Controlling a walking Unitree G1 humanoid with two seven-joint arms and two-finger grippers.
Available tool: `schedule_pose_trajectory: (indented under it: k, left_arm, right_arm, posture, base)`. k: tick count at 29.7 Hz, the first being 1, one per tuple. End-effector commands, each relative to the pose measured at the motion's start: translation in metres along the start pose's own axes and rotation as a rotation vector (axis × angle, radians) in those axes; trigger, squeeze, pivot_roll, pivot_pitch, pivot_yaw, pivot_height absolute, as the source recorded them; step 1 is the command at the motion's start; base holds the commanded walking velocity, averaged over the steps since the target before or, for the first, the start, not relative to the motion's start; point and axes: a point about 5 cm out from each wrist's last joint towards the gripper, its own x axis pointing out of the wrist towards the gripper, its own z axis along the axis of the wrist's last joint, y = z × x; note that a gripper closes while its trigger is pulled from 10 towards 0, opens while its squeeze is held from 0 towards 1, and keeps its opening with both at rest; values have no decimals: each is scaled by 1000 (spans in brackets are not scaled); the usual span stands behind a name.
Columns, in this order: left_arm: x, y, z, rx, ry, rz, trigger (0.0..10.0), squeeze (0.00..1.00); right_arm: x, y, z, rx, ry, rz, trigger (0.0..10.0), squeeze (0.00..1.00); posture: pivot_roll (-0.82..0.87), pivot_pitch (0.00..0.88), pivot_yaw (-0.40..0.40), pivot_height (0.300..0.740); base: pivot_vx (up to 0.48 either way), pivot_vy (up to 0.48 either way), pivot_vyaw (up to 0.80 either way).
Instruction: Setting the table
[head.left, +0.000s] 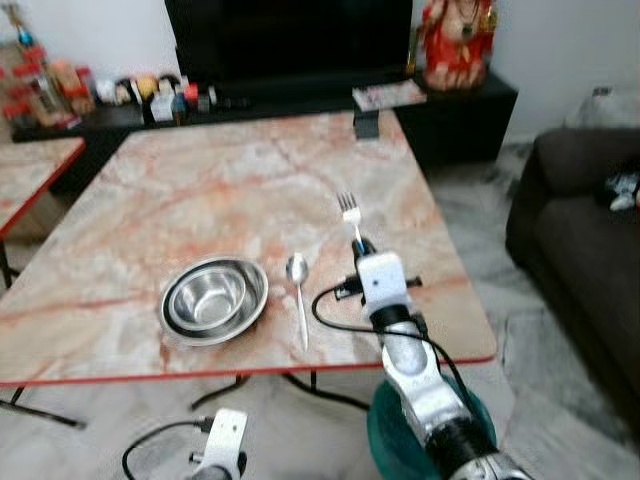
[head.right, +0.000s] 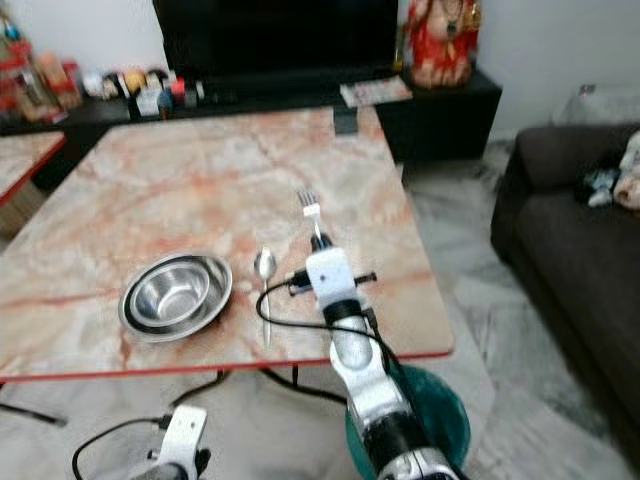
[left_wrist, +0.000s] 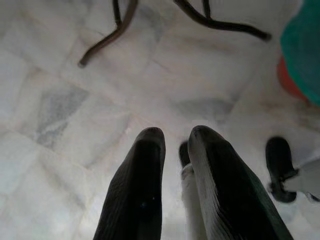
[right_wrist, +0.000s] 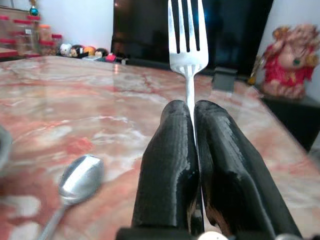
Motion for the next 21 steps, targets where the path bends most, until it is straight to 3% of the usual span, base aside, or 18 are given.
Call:
schedule_pose_trajectory:
  k: [1, 6, 10, 21]
  left_arm:
    - [-1, 8, -1, 9, 8, 20, 10000, 0]
    - [-1, 9, -2, 8, 10, 21, 10000, 0]
    - [-1, 11, -3, 9, 12, 23, 10000, 0]
    - [-2, 14, -4, 10, 16, 30, 10000, 0]
  right_arm:
    - [1, 5, 0, 40, 30, -3, 10000, 0]
    - [0, 5, -6, 57, 83, -20, 10000, 0]
    - [-3, -2, -22, 144, 218, -96, 10000, 0]
    - [-4, 5, -28, 176, 314, -73, 10000, 0]
  posture:
    - [-76, 0, 83, 740]
    - [-74, 0, 84, 740]
    - [-74, 7, 91, 740]
    - [-65, 15, 98, 740]
  base:
    - [0, 0, 0]
    - [0, 0, 0]
    - [0, 0, 0]
    - [0, 0, 0]
